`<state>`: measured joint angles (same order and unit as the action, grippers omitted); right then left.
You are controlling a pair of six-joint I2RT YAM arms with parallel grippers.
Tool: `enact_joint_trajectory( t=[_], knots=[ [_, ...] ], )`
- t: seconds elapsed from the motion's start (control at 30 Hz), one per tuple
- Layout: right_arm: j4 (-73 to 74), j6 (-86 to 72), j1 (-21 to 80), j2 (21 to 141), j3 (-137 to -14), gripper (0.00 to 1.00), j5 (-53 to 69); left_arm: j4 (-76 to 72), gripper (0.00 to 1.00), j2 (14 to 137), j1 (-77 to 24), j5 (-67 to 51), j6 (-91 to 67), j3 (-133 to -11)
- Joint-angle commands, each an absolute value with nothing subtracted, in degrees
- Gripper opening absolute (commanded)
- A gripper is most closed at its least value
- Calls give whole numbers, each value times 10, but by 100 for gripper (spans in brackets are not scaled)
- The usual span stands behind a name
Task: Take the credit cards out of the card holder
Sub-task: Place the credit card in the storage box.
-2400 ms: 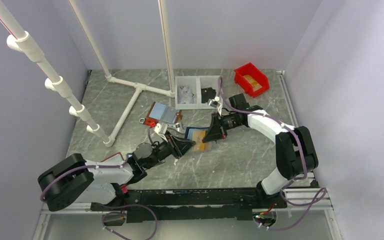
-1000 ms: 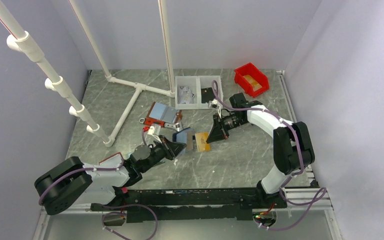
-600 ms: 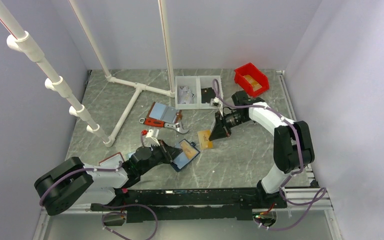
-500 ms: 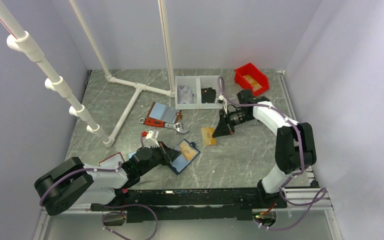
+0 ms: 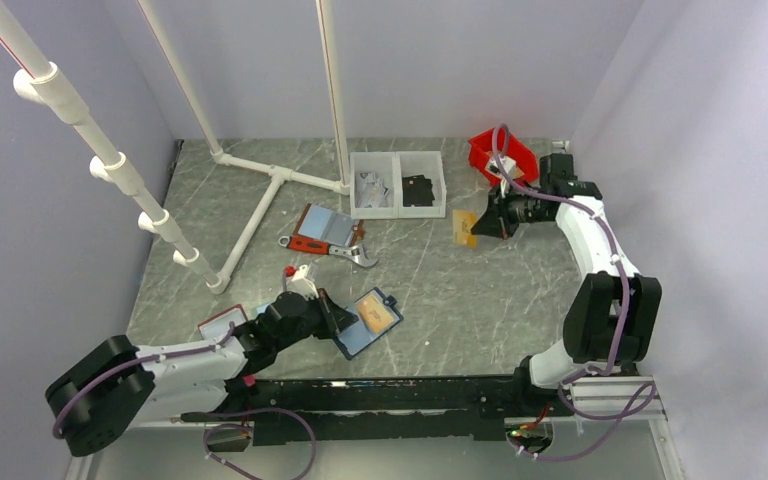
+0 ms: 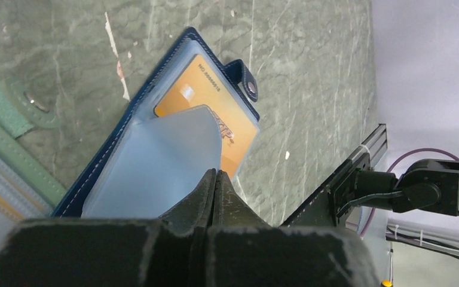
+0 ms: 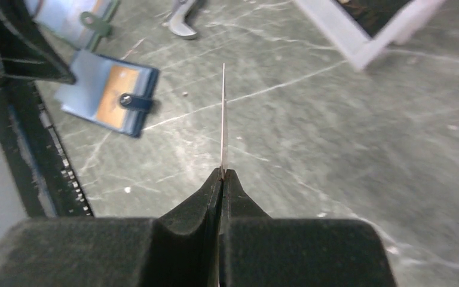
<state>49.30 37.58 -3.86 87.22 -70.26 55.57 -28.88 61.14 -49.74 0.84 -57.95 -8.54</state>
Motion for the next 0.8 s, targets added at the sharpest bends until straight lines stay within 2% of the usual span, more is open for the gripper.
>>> enact_joint_trajectory(
  t=[0.0,0.1,0.2,0.27,0.43,0.77],
  knots=[
    [471,360,-54,865,-771,0,472,-170,0,566,-494,-2,-575,-111],
    [473,350,-65,880,-809,0,436,-142,0,548,-490,-2,-570,-113],
    [473,337,-79,894,-840,0,415,-119,7,542,-484,-2,-565,-116],
    [465,328,-89,897,-854,0,401,-102,15,542,-480,-2,-563,-120],
    [441,309,-116,906,-876,0,363,-66,41,533,-474,-25,-562,-126],
    [426,294,-148,965,-956,0,316,91,77,413,-472,-1,-542,-159]
  ],
)
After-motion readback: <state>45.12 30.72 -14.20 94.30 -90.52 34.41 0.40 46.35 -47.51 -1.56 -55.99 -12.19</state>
